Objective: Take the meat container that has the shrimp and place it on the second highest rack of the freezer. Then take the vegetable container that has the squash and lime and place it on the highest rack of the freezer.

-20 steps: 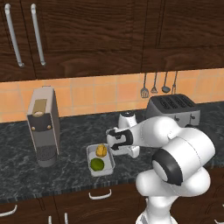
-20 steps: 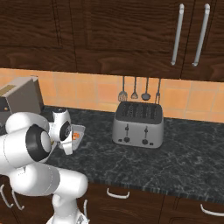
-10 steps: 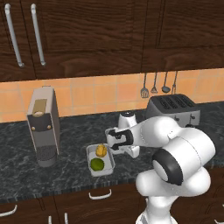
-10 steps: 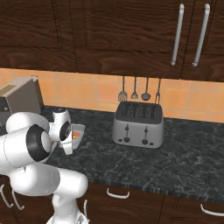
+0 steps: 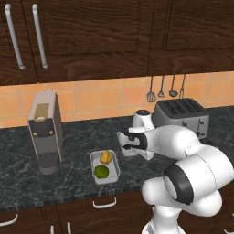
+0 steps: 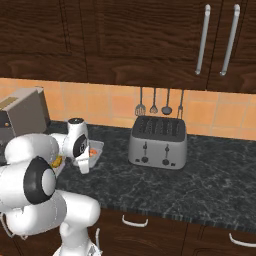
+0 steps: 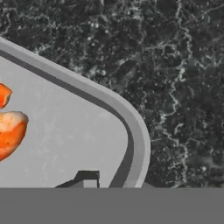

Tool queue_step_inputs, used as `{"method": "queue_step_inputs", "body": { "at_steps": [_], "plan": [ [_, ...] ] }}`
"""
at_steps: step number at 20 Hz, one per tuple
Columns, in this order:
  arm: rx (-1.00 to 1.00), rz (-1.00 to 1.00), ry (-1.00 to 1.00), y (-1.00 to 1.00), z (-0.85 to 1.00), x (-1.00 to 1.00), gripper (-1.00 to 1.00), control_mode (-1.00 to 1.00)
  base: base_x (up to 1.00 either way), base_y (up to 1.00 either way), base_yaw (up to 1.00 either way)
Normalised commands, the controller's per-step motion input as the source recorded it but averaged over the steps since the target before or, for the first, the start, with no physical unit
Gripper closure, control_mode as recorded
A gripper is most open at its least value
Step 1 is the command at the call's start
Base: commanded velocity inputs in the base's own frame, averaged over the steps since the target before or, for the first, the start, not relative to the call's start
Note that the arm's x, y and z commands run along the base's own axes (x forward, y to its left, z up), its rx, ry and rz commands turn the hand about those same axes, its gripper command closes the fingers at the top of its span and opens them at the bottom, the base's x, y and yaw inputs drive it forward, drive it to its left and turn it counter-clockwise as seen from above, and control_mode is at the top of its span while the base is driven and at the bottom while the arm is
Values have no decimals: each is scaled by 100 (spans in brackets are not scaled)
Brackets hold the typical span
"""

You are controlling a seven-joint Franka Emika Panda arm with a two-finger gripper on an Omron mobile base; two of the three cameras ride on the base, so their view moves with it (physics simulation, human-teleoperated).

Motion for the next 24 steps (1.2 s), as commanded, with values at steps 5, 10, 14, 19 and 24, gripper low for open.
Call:
{"method": "queue_step_inputs", "body": {
  "at_steps": [5,10,14,19,24],
  "plan": [
    [6,4,-5,-42,62,-43,100,-100,0,0,0],
    [1,2,-1,-31,38,-66,100,-100,0,0,0],
    [0,-6,0,-24,75,-67,100,-100,0,0,0],
    [-6,-3,-2,-8,78,-77,100,-100,0,0,0],
    [-1,-6,0,-25,58,-62,100,-100,0,0,0]
  ]
}}
